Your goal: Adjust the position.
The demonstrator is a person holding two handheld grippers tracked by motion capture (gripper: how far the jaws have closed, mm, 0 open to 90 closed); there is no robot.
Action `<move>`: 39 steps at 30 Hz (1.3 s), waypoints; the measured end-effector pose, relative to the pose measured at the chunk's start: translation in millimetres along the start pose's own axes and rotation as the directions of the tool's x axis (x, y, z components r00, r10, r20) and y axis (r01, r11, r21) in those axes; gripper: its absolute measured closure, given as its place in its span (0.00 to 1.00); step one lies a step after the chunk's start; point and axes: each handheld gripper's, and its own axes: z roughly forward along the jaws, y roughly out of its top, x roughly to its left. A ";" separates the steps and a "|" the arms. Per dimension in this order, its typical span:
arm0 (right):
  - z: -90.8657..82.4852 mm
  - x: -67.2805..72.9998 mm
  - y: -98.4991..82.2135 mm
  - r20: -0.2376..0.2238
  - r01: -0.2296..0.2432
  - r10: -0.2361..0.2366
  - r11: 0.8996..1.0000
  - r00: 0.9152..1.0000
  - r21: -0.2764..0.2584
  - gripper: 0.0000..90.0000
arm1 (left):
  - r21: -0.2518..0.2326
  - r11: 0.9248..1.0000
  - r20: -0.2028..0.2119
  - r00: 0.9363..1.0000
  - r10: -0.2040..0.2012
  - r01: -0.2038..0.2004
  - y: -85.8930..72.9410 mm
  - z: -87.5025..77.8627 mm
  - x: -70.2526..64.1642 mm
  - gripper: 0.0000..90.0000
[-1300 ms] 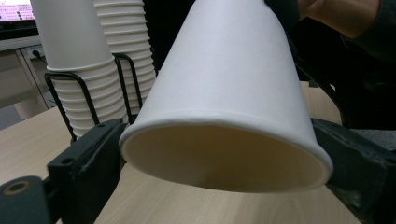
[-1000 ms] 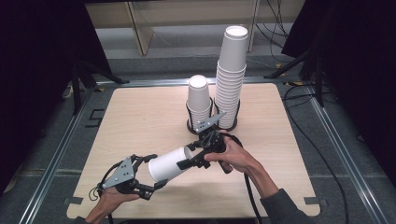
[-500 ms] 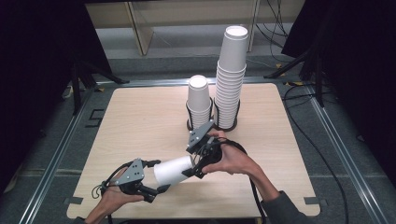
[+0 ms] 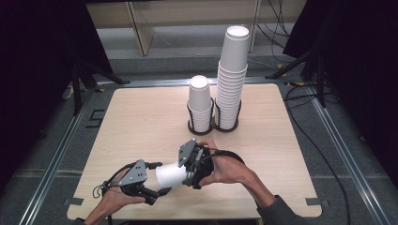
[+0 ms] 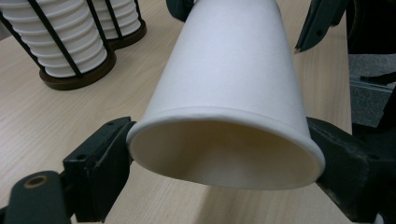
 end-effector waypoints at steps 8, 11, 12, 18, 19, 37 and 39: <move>6.7 0.0 -1.6 -0.014 0.046 -0.045 0.999 0.999 0.021 0.21 | -0.025 1.000 0.023 1.000 -0.002 0.003 -0.2 -1.3 0.7 0.14; 9.0 0.7 -1.6 -0.014 0.053 -0.052 0.998 0.999 0.022 0.21 | -0.019 1.000 0.030 0.999 0.020 -0.020 0.8 -2.3 0.1 0.15; 10.5 -0.2 -1.4 -0.020 0.068 -0.067 0.998 0.998 0.014 0.21 | -0.018 1.000 0.030 0.999 0.025 -0.025 1.1 -2.5 -0.2 0.15; 15.4 2.8 -0.2 -0.026 0.096 -0.095 0.994 0.995 0.042 0.21 | -0.028 0.999 0.043 0.999 0.028 -0.027 2.3 -2.7 -0.4 0.16; 15.9 2.8 -0.1 -0.030 0.107 -0.106 0.993 0.994 0.047 0.21 | -0.027 0.999 0.039 0.999 0.030 -0.029 2.8 -3.8 -0.8 0.16; 21.9 3.3 -0.8 -0.047 0.122 -0.119 0.989 0.992 0.084 0.25 | -0.013 0.999 0.037 0.999 0.032 -0.031 3.0 -1.8 -1.3 0.13; 22.2 1.7 -1.4 -0.050 0.131 -0.128 0.989 0.991 0.073 0.25 | -0.040 0.999 0.039 0.999 0.017 -0.015 2.6 -1.3 -0.8 0.11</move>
